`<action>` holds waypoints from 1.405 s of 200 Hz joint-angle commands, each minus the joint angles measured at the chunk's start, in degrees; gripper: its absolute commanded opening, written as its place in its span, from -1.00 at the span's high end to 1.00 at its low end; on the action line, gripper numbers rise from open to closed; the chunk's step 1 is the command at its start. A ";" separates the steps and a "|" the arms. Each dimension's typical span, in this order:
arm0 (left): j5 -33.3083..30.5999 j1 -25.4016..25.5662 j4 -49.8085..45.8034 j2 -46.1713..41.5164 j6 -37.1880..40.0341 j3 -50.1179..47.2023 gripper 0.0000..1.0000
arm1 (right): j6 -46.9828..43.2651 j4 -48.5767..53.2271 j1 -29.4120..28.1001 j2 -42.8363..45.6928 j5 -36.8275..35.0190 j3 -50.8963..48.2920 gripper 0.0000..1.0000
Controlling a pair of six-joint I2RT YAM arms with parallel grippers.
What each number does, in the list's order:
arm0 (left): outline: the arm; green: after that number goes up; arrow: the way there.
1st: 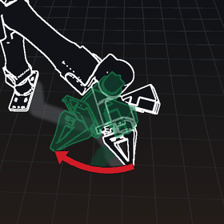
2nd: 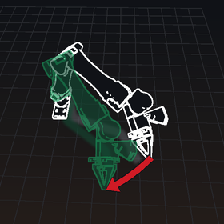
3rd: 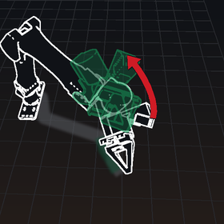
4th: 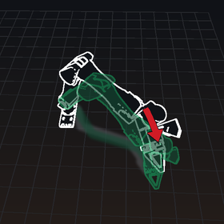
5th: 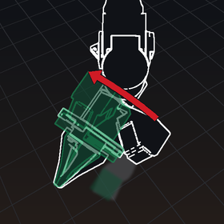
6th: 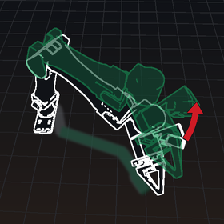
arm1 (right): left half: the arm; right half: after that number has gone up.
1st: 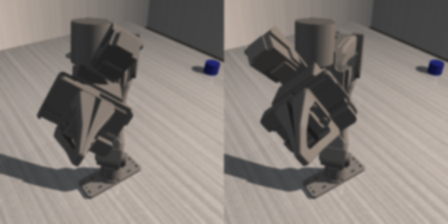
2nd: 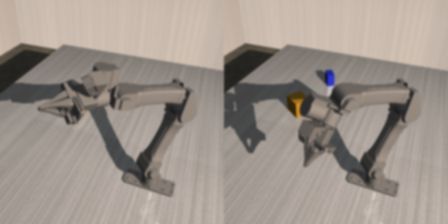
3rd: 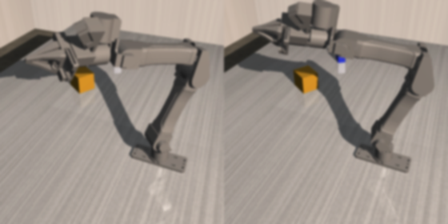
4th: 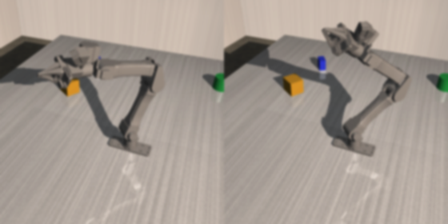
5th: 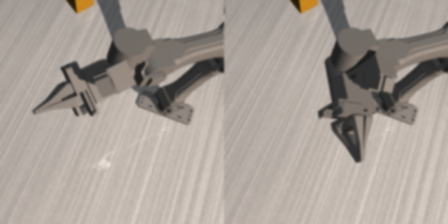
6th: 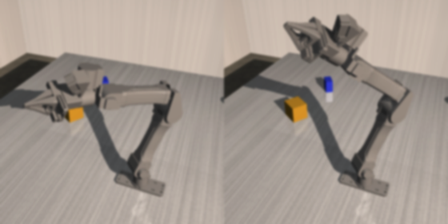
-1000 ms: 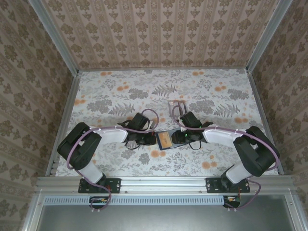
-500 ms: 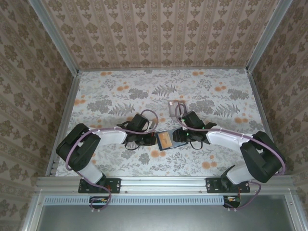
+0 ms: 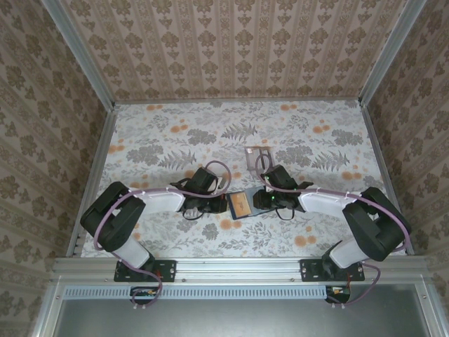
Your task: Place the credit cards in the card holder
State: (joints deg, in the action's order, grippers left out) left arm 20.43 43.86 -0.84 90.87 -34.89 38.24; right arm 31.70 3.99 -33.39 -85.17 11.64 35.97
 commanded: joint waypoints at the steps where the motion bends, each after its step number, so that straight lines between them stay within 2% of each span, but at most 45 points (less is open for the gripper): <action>1: -3.37 0.09 -2.46 -1.30 -0.52 -1.66 1.00 | 0.07 1.19 0.00 0.78 1.97 -0.99 0.48; 53: -3.81 0.07 -2.78 -1.72 -0.25 -1.68 1.00 | -0.87 0.93 -0.01 8.60 2.18 -2.00 0.67; 73: -3.90 0.09 -3.98 -1.46 0.36 -0.89 1.00 | -1.70 0.37 0.08 10.27 2.13 -2.89 0.89; 88: -3.90 0.09 -3.35 -1.59 0.03 -1.32 1.00 | -2.21 0.19 0.08 10.16 3.56 -2.83 0.92; 132: -3.99 0.07 -3.11 -1.71 -0.02 -1.52 1.00 | -0.19 -5.18 0.08 6.99 9.15 -3.62 0.72; 161: -3.89 0.13 -3.54 -1.48 0.26 -1.24 1.00 | 0.55 -7.23 0.08 5.91 10.52 -3.71 0.51; 181: -4.25 0.07 -3.07 -2.01 -0.13 -1.83 1.00 | 0.64 -9.33 -0.13 5.10 14.76 -2.88 0.40; 220: -4.12 -0.48 -4.44 -2.70 0.98 -1.15 1.00 | 2.18 -14.91 -1.10 -0.39 21.18 -1.36 0.36; 247: -0.06 -3.06 -1.87 -3.69 1.80 -2.77 0.97 | 3.31 -18.10 -2.30 -4.57 23.22 -0.53 0.32; 281: 0.07 -5.71 -2.81 -6.98 2.31 -4.38 0.81 | -2.77 -7.50 -1.97 -3.15 24.98 5.88 0.25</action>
State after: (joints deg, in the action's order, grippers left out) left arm 19.55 39.79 -1.85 86.91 -34.41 35.18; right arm 33.01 -8.43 -35.31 -90.24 33.43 36.58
